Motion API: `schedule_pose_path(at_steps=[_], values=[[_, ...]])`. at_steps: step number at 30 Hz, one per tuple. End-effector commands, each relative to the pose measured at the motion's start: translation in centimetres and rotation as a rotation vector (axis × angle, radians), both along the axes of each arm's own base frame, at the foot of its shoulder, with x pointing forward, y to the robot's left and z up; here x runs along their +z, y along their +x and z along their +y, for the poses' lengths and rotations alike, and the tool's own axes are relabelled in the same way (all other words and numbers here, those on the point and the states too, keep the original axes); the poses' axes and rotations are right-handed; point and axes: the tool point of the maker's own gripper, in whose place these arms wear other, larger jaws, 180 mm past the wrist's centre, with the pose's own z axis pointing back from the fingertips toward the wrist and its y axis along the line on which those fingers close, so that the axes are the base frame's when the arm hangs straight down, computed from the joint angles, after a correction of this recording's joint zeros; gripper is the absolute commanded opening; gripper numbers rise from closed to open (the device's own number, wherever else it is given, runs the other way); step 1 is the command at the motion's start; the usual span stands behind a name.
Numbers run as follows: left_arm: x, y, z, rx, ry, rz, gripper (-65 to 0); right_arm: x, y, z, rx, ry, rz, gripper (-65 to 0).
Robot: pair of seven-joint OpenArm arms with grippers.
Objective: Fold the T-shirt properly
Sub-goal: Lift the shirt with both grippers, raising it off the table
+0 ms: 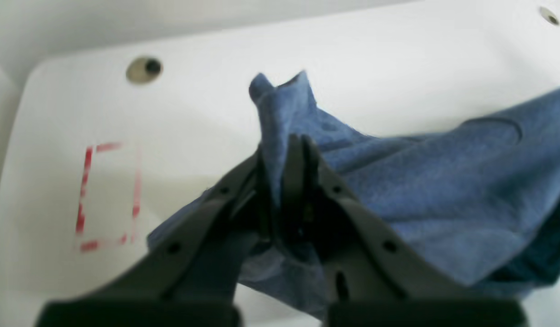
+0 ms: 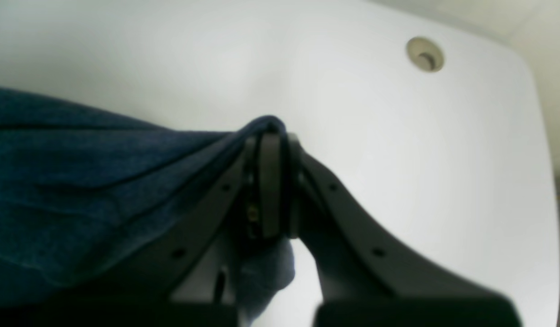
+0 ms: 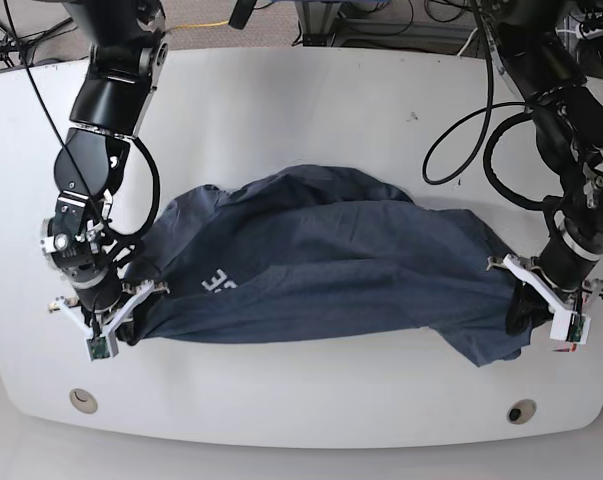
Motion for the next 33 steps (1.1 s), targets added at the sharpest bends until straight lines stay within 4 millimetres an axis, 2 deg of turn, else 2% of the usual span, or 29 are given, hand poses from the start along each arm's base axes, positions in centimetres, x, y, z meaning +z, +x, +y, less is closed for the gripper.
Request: schedule_pose_path(at_steps=[1, 3, 6, 8, 12, 14, 18, 24, 27, 30, 33], values=[[3.8, 0.9, 1.0, 0.021, 0.028, -0.109, -64.9, 4.9, 1.6, -1.6, -0.031, -0.036, -0.109, -65.0], [5.0, 1.2, 1.0, 0.022, 0.031, -0.134, -64.9, 6.4, 2.2, -1.8, -0.031, -0.047, -0.135, -65.0], [7.0, 1.6, 1.9, 0.045, 0.05, -0.161, -64.9, 9.8, 3.0, -2.1, -0.015, -0.107, -0.171, -65.0], [9.0, 1.7, 2.9, 0.066, 0.073, -0.2, -64.9, 12.3, 3.3, -2.5, -0.014, -0.14, -0.199, -65.0], [12.7, 2.1, 3.7, 0.079, 0.096, -0.284, -64.9, 16.7, 4.3, -1.8, -0.003, -0.176, -0.266, -65.0], [15.1, 2.1, 4.3, 0.092, 0.118, -0.335, -64.9, 19.5, 4.3, -1.5, -0.004, -0.198, -0.311, -65.0], [19.0, 1.9, 5.0, 0.11, 0.141, -0.421, -64.9, 23.3, 4.5, -1.3, -0.006, -0.227, -0.377, -65.0], [24.4, 1.2, 6.1, 0.146, 0.169, -0.523, -64.9, 28.3, 4.6, -0.5, 0.012, -0.289, -0.459, -65.0], [26.6, 0.8, 6.1, 0.153, 0.169, -0.574, -64.9, 30.1, 4.6, 0.5, 0.033, -0.325, -0.491, -65.0], [28.9, 0.2, 6.6, 0.167, 0.178, -0.624, -64.9, 31.4, 4.5, 0.7, 0.035, -0.353, -0.509, -65.0], [30.6, 0.7, 6.5, 0.153, 0.185, -0.637, -64.9, 32.7, 4.5, 1.1, 0.043, -0.371, -0.531, -65.0]])
